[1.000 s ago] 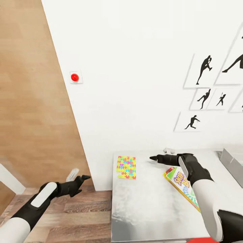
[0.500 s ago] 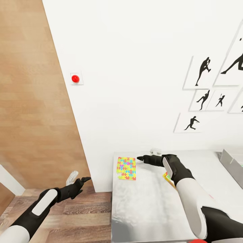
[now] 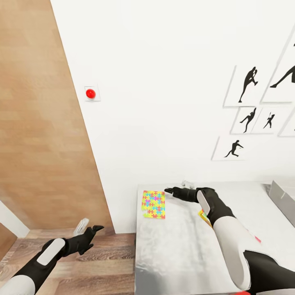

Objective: Put all the toys in the child's room - the three board games (two on the bed and one on the table), the two jigsaw puzzles on the table, and the tennis ball on the table - inside the toy box on the table in the child's room.

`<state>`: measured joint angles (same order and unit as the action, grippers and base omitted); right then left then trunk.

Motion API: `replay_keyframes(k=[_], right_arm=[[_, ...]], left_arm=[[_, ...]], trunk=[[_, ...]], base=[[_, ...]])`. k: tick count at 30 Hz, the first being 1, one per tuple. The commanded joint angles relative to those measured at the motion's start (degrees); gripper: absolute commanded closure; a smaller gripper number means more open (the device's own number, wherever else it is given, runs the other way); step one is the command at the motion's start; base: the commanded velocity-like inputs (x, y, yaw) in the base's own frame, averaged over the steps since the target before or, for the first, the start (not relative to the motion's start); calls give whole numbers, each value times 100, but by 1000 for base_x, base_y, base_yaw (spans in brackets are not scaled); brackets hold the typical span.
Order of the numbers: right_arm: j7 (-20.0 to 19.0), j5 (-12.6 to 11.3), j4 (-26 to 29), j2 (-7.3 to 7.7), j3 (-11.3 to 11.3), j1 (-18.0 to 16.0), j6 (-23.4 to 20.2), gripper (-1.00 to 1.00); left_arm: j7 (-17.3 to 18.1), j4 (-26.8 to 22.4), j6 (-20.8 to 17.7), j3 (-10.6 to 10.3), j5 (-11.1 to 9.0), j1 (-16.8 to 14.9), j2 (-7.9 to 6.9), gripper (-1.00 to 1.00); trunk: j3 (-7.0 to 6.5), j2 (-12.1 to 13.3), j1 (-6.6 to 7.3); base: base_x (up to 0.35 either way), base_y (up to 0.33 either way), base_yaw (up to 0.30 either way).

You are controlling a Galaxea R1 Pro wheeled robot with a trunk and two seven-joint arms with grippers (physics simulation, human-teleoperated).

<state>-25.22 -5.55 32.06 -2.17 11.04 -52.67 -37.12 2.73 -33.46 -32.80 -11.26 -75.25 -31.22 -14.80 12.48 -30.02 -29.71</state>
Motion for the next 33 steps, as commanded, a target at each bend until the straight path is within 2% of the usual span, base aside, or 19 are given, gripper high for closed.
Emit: replay_keyframes(k=[1,2,5,11,15,33], right_arm=[[33,-42,-33,-8,41,-23,-180,-100],[133,-53,-128,-6,50,-97,-375,-100],[279,-66,-271,-4,64,-218,-580,-100],[336,-85,-309,18,73,-280,-691,-100],[341,-86,-305,13,73,-285,-665,-100],[352,-77,-123,-45,26,-356,-509,-100]], left_arm=[[29,4,0,-25,-8,-8,-10,-100],[37,-2,1,-22,-20,-9,-18,-100],[98,-74,-1,-14,-38,-8,-35,-100],[672,-159,-66,-3,-41,18,-69,-100],[780,-166,-97,-6,-40,24,-67,-100],[758,-134,-24,-4,34,54,-70,-100]], trunk=[[29,-52,-25],[47,-92,-47],[100,-212,-113],[208,-453,-244],[280,-613,-332],[603,-1335,-728]], base=[[0,0,0],[0,0,0],[0,0,0],[0,0,0],[0,0,0],[0,0,0]])
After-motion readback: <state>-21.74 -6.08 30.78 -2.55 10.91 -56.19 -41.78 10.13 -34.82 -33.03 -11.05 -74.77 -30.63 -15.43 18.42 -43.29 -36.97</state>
